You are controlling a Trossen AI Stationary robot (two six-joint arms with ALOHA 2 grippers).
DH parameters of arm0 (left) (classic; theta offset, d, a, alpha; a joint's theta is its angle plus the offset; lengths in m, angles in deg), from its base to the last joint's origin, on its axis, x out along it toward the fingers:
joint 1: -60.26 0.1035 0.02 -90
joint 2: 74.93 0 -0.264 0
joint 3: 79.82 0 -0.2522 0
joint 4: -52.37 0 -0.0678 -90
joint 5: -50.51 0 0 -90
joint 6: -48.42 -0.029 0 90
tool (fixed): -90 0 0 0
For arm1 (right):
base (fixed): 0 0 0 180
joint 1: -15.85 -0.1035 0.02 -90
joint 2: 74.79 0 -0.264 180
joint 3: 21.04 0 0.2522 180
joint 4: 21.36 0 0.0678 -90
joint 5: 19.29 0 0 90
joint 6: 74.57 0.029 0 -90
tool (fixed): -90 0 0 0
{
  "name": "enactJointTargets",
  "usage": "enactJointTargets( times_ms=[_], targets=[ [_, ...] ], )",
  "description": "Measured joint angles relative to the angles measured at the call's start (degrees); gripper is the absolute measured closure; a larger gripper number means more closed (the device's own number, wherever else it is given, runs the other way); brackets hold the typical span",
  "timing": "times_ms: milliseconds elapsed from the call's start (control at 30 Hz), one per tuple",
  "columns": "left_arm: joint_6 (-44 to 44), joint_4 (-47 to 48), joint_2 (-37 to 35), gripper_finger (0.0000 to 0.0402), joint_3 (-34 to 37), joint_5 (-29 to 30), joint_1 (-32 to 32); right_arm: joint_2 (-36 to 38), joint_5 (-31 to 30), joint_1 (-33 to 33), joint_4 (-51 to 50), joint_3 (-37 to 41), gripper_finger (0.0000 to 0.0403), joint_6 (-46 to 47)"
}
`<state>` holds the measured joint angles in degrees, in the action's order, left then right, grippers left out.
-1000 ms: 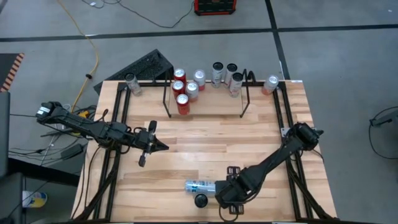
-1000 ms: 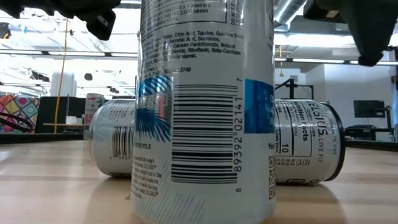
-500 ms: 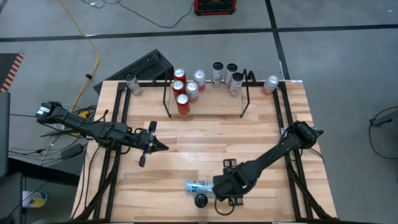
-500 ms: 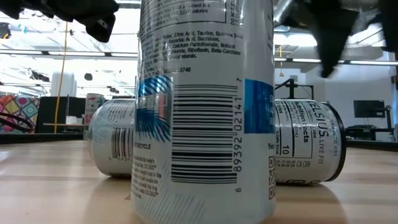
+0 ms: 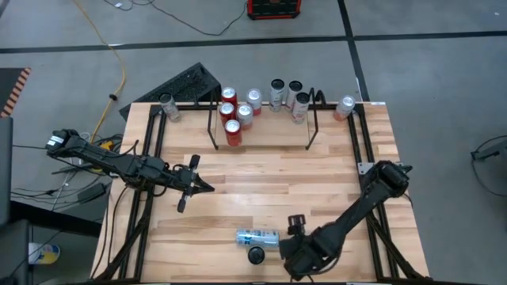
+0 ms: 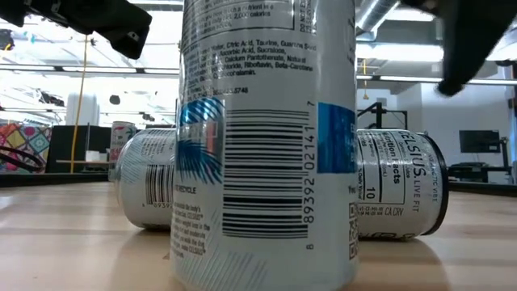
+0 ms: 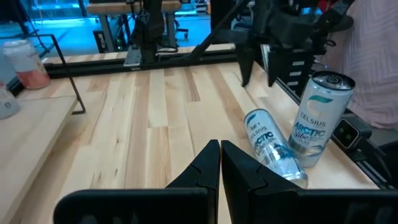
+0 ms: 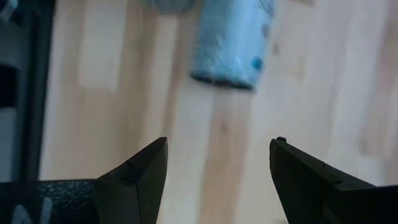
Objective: Place canned beverage on shelf
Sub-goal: Adjust the white blue soda can
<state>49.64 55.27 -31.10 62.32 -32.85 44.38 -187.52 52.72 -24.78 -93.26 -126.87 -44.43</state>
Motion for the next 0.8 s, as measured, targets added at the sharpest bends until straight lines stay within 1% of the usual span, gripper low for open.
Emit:
enactJointTargets(
  times_ms=[200, 300, 367, 433, 567, 600, 800],
  targets=[
    [-0.1, -0.16, 0.0, 0.0402, 0.0, 1.13, 0.0, 0.05, -0.22, 2.21, 8.26, -0.01, 0.0142, 0.28],
    [1.17, -0.17, 0.0, 0.0402, 0.0, 1.38, 0.0, -0.07, 0.97, 3.52, 9.68, -0.74, 0.0142, 2.87],
    [2.24, -0.17, 0.0, 0.0402, 0.0, 1.39, 0.0, 0.03, 1.6, 4.54, 10.62, -1.0, 0.0142, 6.78],
    [3.17, -0.17, 0.0, 0.0402, 0.0, 1.41, 0.0, 0.01, 3.63, 5.51, 10.02, -1.01, 0.0142, 8.96],
    [4.68, -0.19, 0.0, 0.0402, 0.0, 1.6, 0.0, -0.04, 12.29, 7.32, 8.42, -0.98, 0.0142, 9.5],
    [4.94, -0.19, 0.0, 0.0402, 0.0, 1.63, 0.0, -0.04, 13.52, 7.67, 7.76, -0.98, 0.0142, 9.83],
    [5.39, -0.21, 0.0, 0.0402, 0.0, 3.12, 0.0, -0.04, 13.79, 8.44, 5.43, -0.96, 0.0142, 10.13]
  ],
)
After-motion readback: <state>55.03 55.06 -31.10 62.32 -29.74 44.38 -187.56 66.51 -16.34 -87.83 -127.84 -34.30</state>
